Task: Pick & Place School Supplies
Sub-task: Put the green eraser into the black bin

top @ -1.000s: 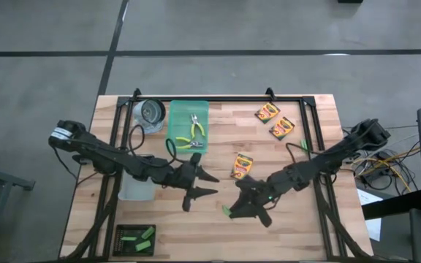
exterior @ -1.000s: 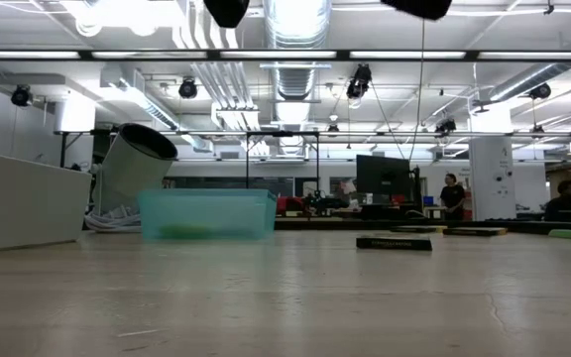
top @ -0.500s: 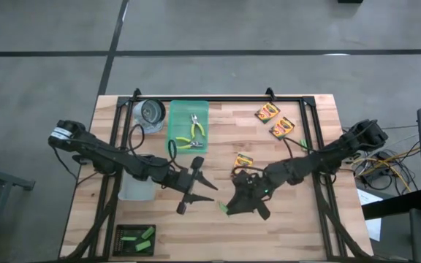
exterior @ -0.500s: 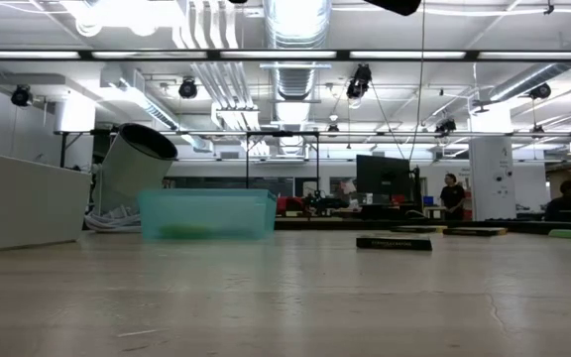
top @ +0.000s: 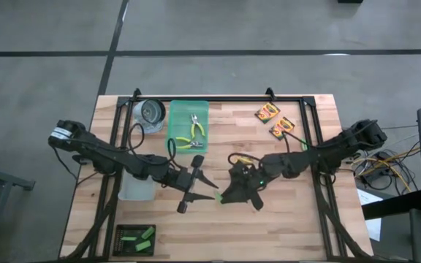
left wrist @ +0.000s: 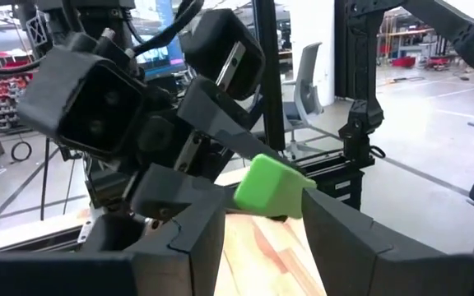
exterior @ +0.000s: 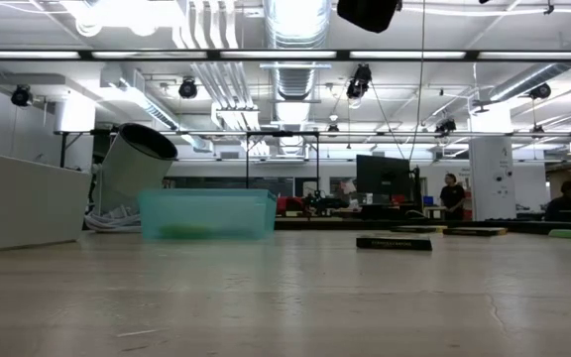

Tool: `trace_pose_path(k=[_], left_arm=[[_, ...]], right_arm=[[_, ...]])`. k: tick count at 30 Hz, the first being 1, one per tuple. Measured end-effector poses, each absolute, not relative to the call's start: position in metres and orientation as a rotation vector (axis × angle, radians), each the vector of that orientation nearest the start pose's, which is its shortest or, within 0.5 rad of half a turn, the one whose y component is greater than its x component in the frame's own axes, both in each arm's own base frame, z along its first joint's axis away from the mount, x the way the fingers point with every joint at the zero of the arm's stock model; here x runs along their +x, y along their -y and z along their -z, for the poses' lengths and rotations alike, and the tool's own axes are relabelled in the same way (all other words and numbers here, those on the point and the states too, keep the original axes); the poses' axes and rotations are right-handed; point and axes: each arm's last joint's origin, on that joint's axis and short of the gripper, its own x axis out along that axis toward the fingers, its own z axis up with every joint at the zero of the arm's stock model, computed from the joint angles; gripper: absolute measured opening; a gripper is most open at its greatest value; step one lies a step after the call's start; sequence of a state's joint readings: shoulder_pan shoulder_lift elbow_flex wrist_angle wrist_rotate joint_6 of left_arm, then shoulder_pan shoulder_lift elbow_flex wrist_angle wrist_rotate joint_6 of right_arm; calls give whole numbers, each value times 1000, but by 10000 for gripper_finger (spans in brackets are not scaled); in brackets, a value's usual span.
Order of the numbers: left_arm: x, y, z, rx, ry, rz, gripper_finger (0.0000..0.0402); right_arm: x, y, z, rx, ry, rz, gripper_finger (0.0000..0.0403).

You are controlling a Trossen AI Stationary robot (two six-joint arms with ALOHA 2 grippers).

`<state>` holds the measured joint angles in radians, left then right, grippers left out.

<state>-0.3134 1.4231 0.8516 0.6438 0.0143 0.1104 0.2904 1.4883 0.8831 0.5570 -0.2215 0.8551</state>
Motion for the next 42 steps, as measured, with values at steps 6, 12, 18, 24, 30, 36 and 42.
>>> trace_pose_path(k=[6,12,18,24,30,36,42], left_arm=[[301,97,-290,107,91,321,168],[301,96,-290,145,96,317,168],[302,95,-290,146,98,311,168],[302,94,-290,146,97,310,168],[302,94,-290,147,97,309,168],[302,94,-290,149,97,309,159],[302,94,-290,170,100,310,118]], right_arm=[[318,-94,-277,834,-248,-461,73],[318,-93,-275,841,-269,-453,72],[317,-93,-271,848,-312,-433,72],[317,-93,-271,841,-313,-432,73],[317,-93,-271,826,-310,-434,72],[317,-93,-271,818,-307,-435,74],[317,-93,-271,815,-303,-436,72]])
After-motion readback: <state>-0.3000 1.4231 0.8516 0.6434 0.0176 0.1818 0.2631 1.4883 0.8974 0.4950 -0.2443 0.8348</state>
